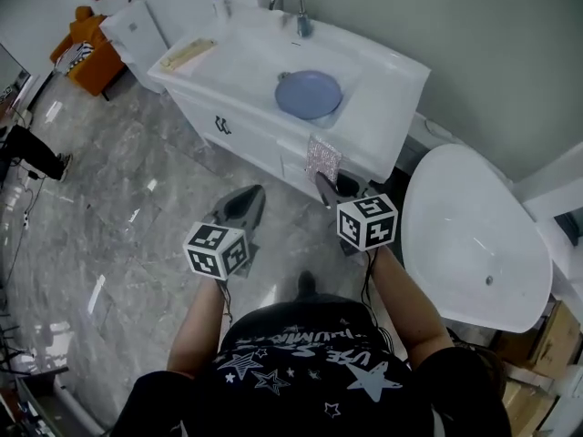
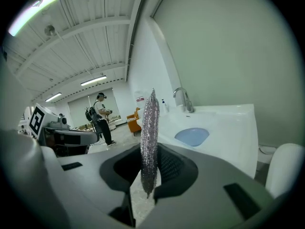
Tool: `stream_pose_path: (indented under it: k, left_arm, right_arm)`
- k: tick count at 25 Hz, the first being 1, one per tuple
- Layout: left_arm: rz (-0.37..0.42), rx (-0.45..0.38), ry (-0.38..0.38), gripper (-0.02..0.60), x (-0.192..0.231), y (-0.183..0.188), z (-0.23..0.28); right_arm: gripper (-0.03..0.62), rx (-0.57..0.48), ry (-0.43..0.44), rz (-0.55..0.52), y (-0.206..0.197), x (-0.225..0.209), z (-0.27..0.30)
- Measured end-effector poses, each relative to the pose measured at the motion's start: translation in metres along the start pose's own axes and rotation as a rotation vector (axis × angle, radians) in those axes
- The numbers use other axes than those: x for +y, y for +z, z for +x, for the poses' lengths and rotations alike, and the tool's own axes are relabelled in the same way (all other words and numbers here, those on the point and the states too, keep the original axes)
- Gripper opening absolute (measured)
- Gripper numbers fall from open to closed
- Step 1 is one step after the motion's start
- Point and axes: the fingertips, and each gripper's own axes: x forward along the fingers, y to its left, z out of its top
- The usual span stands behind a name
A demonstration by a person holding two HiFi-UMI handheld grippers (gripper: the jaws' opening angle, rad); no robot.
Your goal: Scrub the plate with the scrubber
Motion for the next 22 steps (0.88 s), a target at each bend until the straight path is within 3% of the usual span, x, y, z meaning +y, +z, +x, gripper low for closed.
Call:
stream_pose_path:
  k: [11, 22]
  left_arm:
    - [-0.004, 0.002, 0.005, 0.017, 0.008, 0.022, 0.044]
    - [0.004, 0.009, -0.050, 0.017, 0.049, 0.044, 0.100]
  right_arm:
    - [0.081, -0.016, 0.021, 0.024, 0.019, -0.039, 0.020]
    - [0.081, -0.005, -0.054, 0.045, 0.028, -0.080, 0.060]
